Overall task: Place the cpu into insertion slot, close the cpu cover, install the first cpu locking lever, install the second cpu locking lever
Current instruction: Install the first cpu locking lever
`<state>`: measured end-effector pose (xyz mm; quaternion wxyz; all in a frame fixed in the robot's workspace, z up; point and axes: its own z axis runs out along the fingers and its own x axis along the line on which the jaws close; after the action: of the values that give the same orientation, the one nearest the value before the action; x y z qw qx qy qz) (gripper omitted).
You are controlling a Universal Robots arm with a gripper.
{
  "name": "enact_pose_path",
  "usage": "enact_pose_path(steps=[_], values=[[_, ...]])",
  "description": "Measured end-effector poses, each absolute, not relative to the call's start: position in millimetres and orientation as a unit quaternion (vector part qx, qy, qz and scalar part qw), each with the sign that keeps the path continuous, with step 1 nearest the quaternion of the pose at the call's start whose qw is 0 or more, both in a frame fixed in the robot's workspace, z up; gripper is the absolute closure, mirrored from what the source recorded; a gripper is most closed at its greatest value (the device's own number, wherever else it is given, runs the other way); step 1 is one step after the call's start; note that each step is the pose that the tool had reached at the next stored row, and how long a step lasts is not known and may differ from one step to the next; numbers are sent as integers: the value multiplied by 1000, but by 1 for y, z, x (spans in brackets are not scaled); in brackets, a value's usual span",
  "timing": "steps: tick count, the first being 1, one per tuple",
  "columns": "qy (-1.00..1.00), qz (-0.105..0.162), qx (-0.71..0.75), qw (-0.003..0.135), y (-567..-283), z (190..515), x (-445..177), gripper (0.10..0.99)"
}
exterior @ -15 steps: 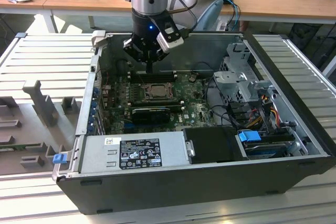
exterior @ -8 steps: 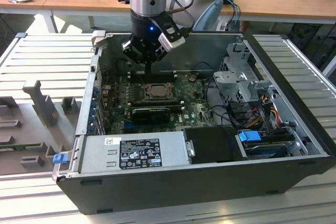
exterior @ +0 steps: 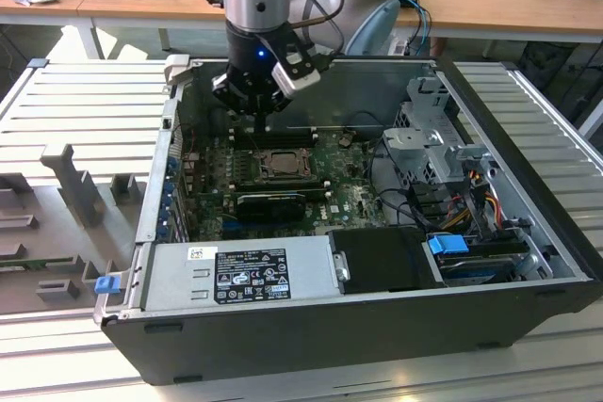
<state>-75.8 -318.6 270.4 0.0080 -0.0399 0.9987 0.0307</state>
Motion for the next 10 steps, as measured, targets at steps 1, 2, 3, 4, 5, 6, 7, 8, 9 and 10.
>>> enact_pose_path(steps=[1, 2, 3, 4, 5, 6, 7, 8, 9, 10], values=[[999, 31, -40, 8, -319, 270, -76, 980], [999, 31, -40, 8, -319, 270, -77, 980], [999, 31, -40, 8, -319, 270, -77, 980], [999, 31, -40, 8, -319, 270, -78, 980], [999, 31, -40, 8, -319, 270, -79, 980], [999, 31, -40, 8, -319, 270, -80, 980], [999, 31, -40, 8, -319, 270, -81, 980], [999, 31, -40, 8, -319, 270, -83, 980], [999, 31, -40, 8, -319, 270, -87, 980], [999, 31, -39, 8, -319, 270, -90, 980]])
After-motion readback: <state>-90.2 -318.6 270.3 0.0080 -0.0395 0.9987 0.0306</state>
